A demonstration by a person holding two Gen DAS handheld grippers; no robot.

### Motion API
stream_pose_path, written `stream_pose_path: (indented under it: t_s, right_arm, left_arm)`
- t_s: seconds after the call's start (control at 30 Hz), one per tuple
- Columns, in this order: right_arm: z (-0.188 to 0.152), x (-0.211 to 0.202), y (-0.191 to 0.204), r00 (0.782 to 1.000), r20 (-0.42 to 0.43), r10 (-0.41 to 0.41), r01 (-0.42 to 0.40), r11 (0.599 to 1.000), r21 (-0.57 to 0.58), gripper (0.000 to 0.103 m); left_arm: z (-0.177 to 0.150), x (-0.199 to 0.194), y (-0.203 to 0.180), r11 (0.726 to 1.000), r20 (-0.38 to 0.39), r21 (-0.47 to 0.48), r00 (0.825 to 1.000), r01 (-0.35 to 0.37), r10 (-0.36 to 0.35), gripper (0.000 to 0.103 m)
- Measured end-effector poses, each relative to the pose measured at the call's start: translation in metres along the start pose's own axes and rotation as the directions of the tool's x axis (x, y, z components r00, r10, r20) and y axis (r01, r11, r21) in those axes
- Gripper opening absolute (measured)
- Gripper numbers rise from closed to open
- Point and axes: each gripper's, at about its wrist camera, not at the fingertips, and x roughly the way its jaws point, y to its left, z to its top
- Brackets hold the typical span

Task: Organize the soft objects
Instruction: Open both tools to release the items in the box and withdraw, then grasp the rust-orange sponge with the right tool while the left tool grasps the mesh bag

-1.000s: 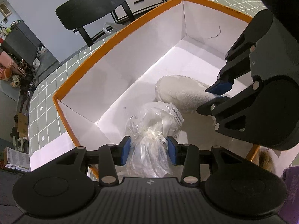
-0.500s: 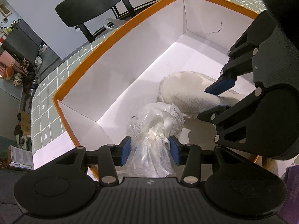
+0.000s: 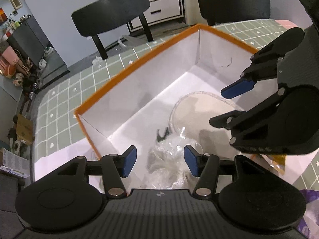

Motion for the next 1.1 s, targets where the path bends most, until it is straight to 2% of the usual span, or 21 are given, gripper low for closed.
stream_pose_path:
  t_s: [0.33, 0.4, 0.47, 0.67, 0.9, 1.1]
  right_arm:
    - [-0.016, -0.068, 0.018, 0.998, 0.057, -0.014, 0.015, 1.000, -0.018, 0.042]
    - [-0.024, -0.079, 0.024, 0.998, 0.063, -0.004, 0.005, 1.000, -0.023, 0.042]
    - [-0.034, -0.088, 0.032, 0.998, 0.066, 0.008, -0.007, 1.000, -0.029, 0.042]
    - [-0.072, -0.104, 0.070, 0.996, 0.058, 0.067, -0.062, 0.994, -0.086, 0.042]
    - [-0.109, -0.109, 0.123, 0.989, 0.035, 0.146, -0.138, 0.975, -0.176, 0.042]
    - [-0.156, -0.147, 0.143, 0.958, 0.101, 0.267, -0.243, 0.949, -0.202, 0.045]
  left_arm:
    - [-0.017, -0.062, -0.009, 1.000, 0.073, -0.010, 0.997, -0.007, 0.008, 0.065]
    - [-0.028, -0.076, -0.012, 1.000, 0.101, -0.023, 0.995, 0.009, -0.006, 0.071]
    - [-0.042, -0.083, -0.017, 0.999, 0.107, -0.020, 0.994, 0.027, -0.024, 0.071]
    - [-0.089, -0.089, -0.031, 0.999, 0.086, 0.025, 0.996, 0.026, -0.028, 0.071]
    - [-0.155, -0.091, -0.019, 1.000, 0.066, 0.012, 0.997, 0.028, -0.029, 0.071]
    - [-0.226, -0.094, -0.001, 0.996, 0.056, -0.068, 0.997, 0.060, -0.056, 0.071]
